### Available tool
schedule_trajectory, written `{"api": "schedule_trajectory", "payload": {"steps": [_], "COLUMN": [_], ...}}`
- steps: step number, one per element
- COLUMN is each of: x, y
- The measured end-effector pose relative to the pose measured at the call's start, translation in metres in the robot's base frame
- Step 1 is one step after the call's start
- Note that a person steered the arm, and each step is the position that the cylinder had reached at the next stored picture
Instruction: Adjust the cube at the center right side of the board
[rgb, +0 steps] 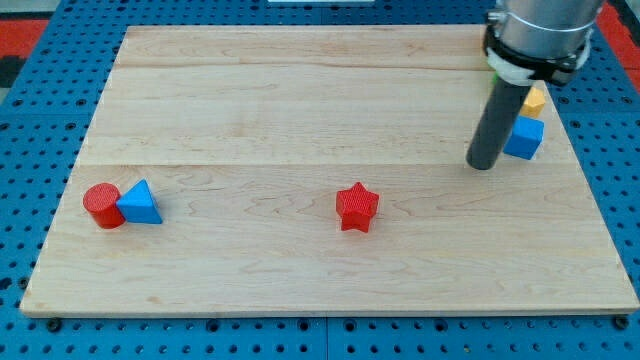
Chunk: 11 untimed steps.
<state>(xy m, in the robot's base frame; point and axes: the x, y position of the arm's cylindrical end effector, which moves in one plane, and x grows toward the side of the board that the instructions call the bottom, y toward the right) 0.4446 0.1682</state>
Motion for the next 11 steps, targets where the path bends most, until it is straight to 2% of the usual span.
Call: {"api": "schedule_trajectory", "payload": {"steps": [2,5,8,9,11], "x": [-0.032,-0.035,-0.035,-0.035,-0.035], "y": [-0.015,0.031,0.047,0.034,-0.064]}}
